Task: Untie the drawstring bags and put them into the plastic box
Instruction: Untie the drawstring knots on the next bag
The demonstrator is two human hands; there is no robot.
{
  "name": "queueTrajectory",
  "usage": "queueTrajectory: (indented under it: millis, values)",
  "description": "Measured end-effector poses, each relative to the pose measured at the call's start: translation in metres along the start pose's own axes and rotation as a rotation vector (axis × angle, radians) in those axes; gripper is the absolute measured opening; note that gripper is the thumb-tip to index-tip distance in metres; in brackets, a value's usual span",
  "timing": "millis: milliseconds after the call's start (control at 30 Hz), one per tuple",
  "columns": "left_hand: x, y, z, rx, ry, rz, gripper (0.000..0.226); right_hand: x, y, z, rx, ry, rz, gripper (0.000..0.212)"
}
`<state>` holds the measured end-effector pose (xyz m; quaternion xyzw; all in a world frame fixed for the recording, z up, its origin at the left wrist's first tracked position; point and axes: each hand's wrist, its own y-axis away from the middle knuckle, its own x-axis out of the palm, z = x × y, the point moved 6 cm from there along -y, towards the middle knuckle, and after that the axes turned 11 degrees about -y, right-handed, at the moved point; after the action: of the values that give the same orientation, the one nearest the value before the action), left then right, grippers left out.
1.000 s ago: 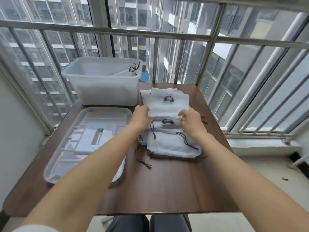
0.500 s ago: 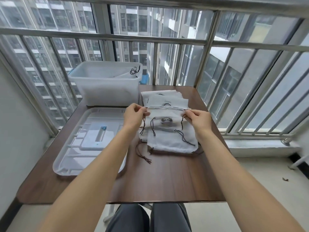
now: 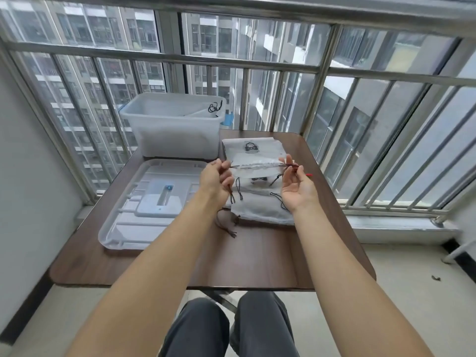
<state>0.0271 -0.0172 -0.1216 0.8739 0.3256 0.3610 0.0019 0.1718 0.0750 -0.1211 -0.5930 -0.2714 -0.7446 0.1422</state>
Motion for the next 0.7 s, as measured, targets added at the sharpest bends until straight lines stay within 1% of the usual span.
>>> queueTrajectory:
  millis: [33, 100, 133, 200, 233, 267, 300, 333, 400, 433, 500, 567, 633, 667, 700]
  values:
    - [-0.003, 0.000, -0.004, 0.074, -0.221, -0.048, 0.030, 0.000, 0.001, 0.001, -0.023, 0.027, -0.001, 0.028]
    - [-0.004, 0.003, -0.017, 0.268, -0.761, -0.090, 0.024, 0.002, 0.001, 0.007, -0.091, 0.102, -0.001, 0.027]
    - [0.000, 0.006, -0.023, 0.386, -1.016, -0.068, 0.020, 0.003, 0.001, 0.010, -0.118, 0.119, -0.010, 0.026]
    - [0.012, 0.012, -0.031, 0.595, -1.436, 0.033, 0.012, 0.004, 0.000, 0.015, -0.154, 0.159, -0.024, 0.023]
    - [0.017, 0.014, -0.033, 0.694, -1.598, 0.083, 0.011, 0.006, 0.000, 0.018, -0.181, 0.254, -0.008, 0.023]
    - [0.018, 0.014, -0.033, 0.794, -1.726, 0.130, 0.012, 0.010, -0.001, 0.022, -0.223, 0.414, 0.031, 0.023]
    - [0.019, 0.014, -0.032, 0.883, -1.824, 0.173, 0.012, 0.017, 0.000, 0.025, -0.285, 0.642, 0.090, 0.023]
    - [0.017, 0.014, -0.031, 0.955, -1.893, 0.206, 0.011, 0.026, 0.003, 0.027, -0.363, 0.921, 0.161, 0.021]
    - [0.015, 0.015, -0.031, 1.072, -1.972, 0.249, 0.010, 0.042, 0.011, 0.025, -0.532, 1.481, 0.310, 0.016]
    - [0.016, 0.016, -0.032, 1.128, -2.005, 0.276, 0.010, 0.046, 0.015, 0.022, -0.609, 1.682, 0.383, 0.014]
    - [0.020, 0.021, -0.033, 1.249, -2.048, 0.320, 0.011, 0.050, 0.021, 0.017, -0.711, 1.931, 0.566, 0.013]
    - [0.021, 0.026, -0.035, 1.360, -2.063, 0.305, 0.015, 0.043, 0.022, 0.009, -0.725, 2.142, 0.731, 0.012]
    - [0.020, 0.030, -0.035, 1.393, -2.106, 0.244, 0.022, 0.035, 0.020, 0.003, -0.755, 2.395, 0.817, 0.013]
    - [0.018, 0.030, -0.035, 1.403, -2.129, 0.211, 0.027, 0.034, 0.019, 0.003, -0.777, 2.495, 0.825, 0.017]
    - [0.018, 0.032, -0.036, 1.405, -2.152, 0.173, 0.032, 0.033, 0.019, 0.005, -0.787, 2.553, 0.794, 0.020]
